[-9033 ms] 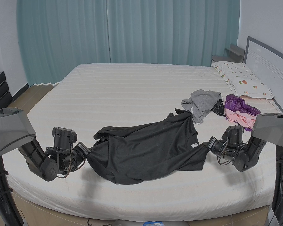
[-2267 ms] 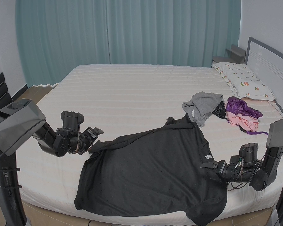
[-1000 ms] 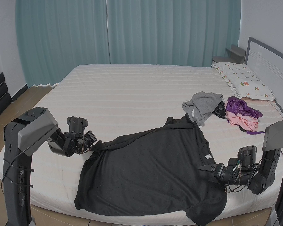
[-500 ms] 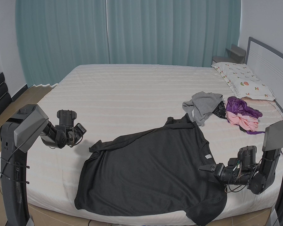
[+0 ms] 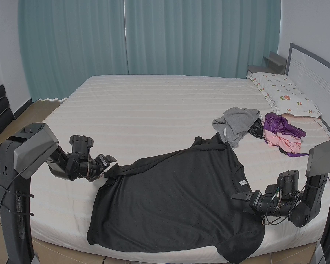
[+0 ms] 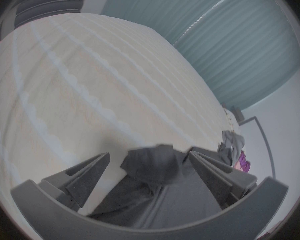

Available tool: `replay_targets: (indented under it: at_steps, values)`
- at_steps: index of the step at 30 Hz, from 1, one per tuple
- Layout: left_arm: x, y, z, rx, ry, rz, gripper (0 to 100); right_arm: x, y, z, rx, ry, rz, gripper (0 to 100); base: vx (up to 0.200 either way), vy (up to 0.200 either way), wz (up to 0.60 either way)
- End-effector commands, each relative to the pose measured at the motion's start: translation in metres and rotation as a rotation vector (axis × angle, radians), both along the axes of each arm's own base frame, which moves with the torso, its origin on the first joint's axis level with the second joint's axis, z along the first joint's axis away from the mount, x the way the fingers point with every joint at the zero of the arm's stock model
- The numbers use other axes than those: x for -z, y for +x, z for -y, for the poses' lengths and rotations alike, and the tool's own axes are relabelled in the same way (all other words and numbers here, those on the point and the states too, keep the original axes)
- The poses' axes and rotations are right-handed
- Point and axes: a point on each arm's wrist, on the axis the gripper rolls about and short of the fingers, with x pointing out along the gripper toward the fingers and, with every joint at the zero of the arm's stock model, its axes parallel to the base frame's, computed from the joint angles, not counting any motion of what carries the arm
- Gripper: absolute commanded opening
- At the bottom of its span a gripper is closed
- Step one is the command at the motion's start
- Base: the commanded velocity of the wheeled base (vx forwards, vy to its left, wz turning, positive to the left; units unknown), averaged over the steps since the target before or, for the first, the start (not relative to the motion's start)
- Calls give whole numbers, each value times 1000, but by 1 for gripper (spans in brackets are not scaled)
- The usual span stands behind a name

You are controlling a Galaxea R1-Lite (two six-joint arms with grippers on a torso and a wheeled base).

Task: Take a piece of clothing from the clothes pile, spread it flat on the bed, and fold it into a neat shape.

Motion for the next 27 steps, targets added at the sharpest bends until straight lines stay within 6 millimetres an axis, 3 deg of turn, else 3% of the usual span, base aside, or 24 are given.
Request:
replay_targets:
  at_steps: [1, 8, 9, 20, 27]
  values:
    - [6, -13, 22, 68, 30, -32, 100, 0, 0, 0, 0, 1, 0, 100, 0, 0, 0]
    - [9, -12, 25, 65, 81, -17, 100, 0, 0, 0, 0, 1, -1, 100, 0, 0, 0]
    - [10, -8, 26, 63, 82, -10, 0, 0, -1, 0, 1, 0, -4, 100, 0, 0, 0]
    - [13, 9, 26, -49, 116, 27, 0, 0, -1, 1, 3, 0, -4, 100, 0, 0, 0]
    - [-2, 27, 19, -171, 20, 85, 0, 0, -2, 1, 2, -1, -6, 100, 0, 0, 0]
